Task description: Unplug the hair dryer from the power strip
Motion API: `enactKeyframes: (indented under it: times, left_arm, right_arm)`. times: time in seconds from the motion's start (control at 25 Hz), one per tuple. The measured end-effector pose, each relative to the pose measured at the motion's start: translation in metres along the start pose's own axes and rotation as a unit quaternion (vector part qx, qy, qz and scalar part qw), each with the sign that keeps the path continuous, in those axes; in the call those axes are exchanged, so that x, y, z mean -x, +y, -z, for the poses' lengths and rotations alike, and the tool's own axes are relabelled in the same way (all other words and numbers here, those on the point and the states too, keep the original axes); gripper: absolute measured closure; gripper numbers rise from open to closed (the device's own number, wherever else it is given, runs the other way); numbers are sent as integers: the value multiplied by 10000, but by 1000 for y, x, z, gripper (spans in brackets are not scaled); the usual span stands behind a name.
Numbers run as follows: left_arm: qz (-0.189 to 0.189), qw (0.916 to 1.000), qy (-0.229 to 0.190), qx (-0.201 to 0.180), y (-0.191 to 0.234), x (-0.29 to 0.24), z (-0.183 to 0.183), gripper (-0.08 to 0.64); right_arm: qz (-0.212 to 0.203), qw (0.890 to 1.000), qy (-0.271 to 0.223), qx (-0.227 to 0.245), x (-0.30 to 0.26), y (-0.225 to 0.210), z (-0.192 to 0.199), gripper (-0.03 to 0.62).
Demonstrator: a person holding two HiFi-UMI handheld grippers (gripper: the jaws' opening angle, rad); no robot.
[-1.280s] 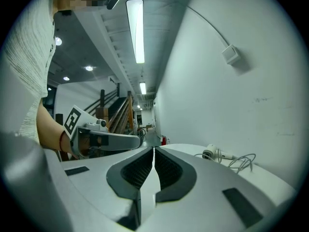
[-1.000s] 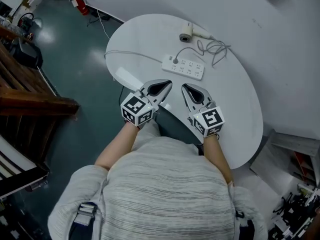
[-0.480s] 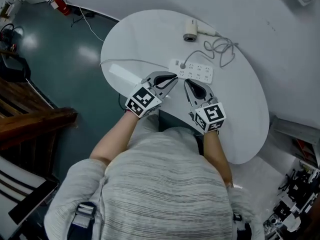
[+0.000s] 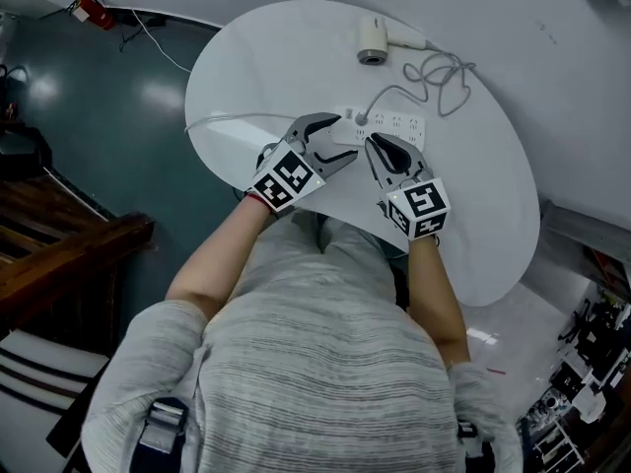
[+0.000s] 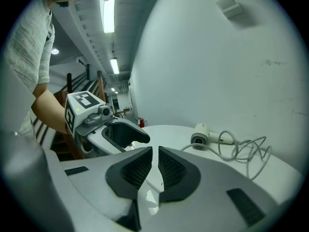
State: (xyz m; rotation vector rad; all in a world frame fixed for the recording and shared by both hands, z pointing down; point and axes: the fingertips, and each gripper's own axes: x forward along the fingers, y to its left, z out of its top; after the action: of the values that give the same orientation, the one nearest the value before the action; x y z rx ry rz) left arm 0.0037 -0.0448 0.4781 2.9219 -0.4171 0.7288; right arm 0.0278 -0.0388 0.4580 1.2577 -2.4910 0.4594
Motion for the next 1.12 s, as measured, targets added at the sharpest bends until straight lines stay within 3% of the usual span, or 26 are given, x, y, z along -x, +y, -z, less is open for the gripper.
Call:
enactKeyframes:
  times: [0.24,0.52,0.6,0.64,1.12]
  left_arm:
    - [180,9982,514,-253,6,-22,19,200]
    - [575,9855,1299,-930,12,-54,50,116]
    - [619,9819,1447,-1058,17,-63,56,106]
    - [661,9802,1493,-1121,19,-68,59,103]
    - [1190,9681,1452,-1657,6,-97,66,101]
  right_arm:
    - [-248,9993,266,-15,-12,-2,11,561]
    - [-372,9981,488,2,-19,-14,18,560]
    - [-458,9969,641,-13,-23,-15,25,500]
    - [-504,9962,712,-29,-25,-16,28,460]
    - [-572,9928,1047,118,-44,-26,42,439]
